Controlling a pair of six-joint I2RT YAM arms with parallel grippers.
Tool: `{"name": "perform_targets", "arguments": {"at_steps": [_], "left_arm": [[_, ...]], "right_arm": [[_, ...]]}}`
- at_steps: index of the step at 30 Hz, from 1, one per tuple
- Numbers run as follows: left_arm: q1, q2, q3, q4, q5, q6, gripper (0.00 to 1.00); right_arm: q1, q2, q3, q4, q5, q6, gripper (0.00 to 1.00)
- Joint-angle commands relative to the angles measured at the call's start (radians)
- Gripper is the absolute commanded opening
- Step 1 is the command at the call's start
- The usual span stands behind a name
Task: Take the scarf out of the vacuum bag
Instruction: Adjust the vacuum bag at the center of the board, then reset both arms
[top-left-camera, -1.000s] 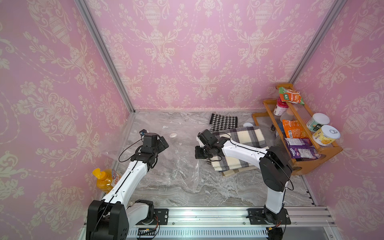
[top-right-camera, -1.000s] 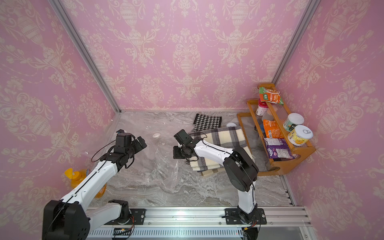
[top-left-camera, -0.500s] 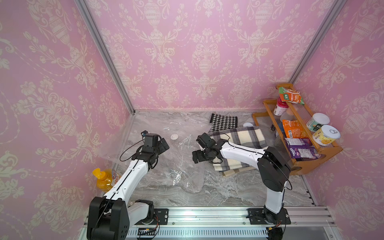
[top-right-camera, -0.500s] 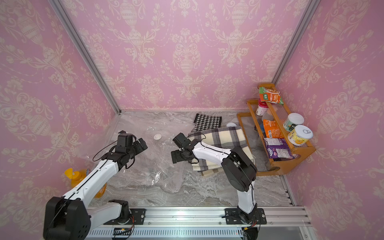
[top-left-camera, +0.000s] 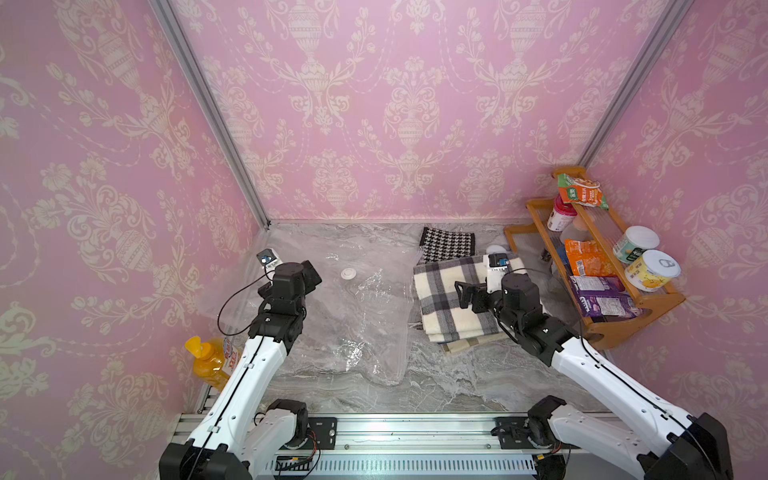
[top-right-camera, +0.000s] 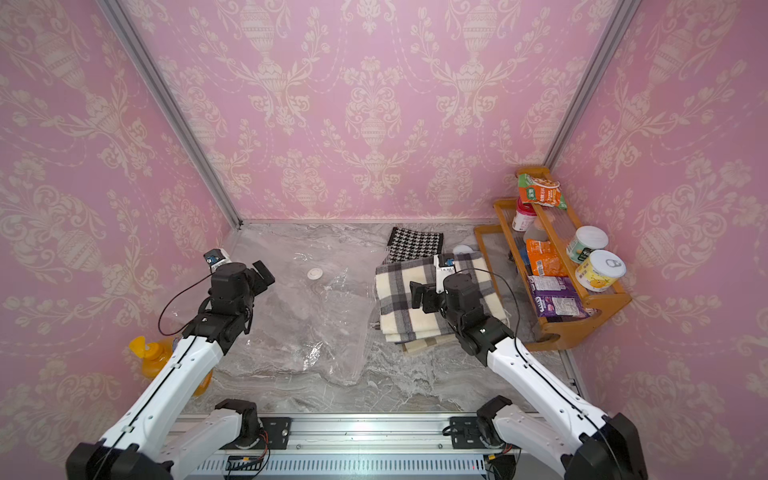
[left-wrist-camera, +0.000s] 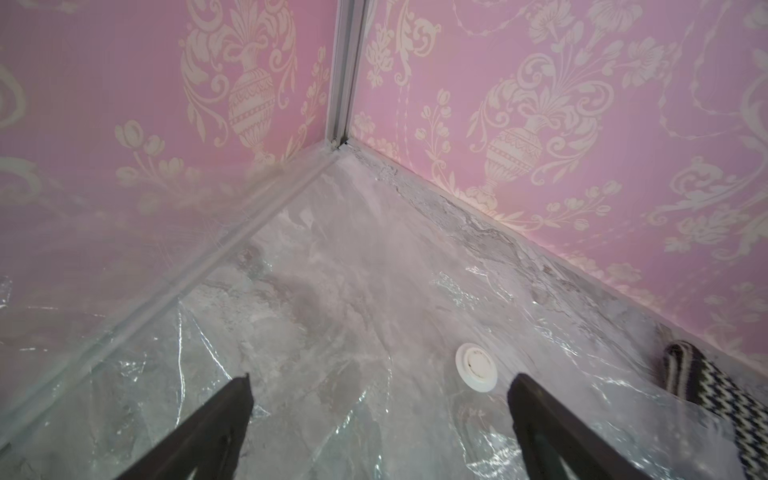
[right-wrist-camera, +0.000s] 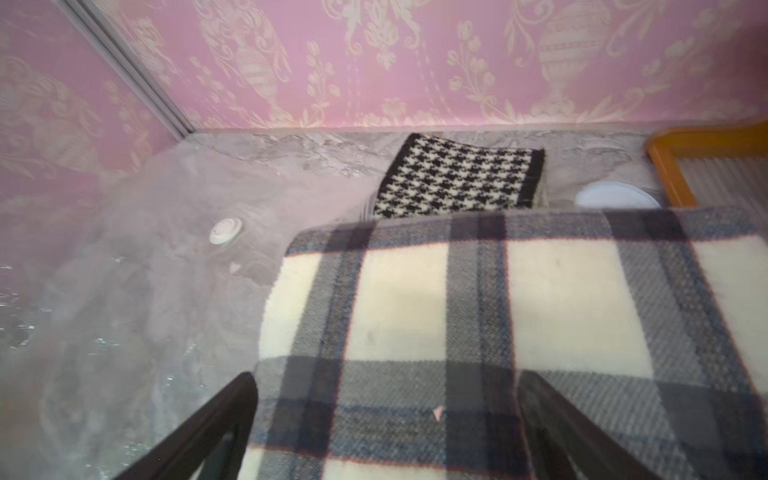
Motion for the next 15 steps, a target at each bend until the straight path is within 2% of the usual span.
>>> {"name": "perform_targets", "arguments": {"at_steps": [1,3,6,8,11,13,15], "left_arm": [[0.007,0.014,-0.188,0.278,-0.193,0.16,0.99],[0.011,0.045,-0.266,0.432,-0.258,0.208,0.99],[0.02,0.167,-0.309,0.565,-0.273,0.268,0.99],[0.017,0.265,-0.372,0.75,-0.242,0.345,0.99],[0.012,0.375,-0.417,0.938,-0.156,0.462,0.99],[0.02,0.376,-0.42,0.932,-0.072,0.464,0.99],[0.023,0.434,-0.454,1.075,-0.061,0.456,0.99]], "right_arm": [[-0.052,-0.047,-0.176,0.326,0.068,-0.143,1.0],[-0.085,-0.044,-0.229,0.436,0.076,-0.176,1.0],[-0.167,0.022,-0.162,0.344,0.047,-0.188,1.0],[-0.224,0.076,-0.137,0.337,0.01,-0.186,1.0],[-0.297,0.119,-0.179,0.459,-0.072,-0.168,1.0],[-0.338,0.14,-0.204,0.521,-0.106,-0.168,1.0],[-0.384,0.172,-0.21,0.54,-0.144,-0.165,1.0]]}}
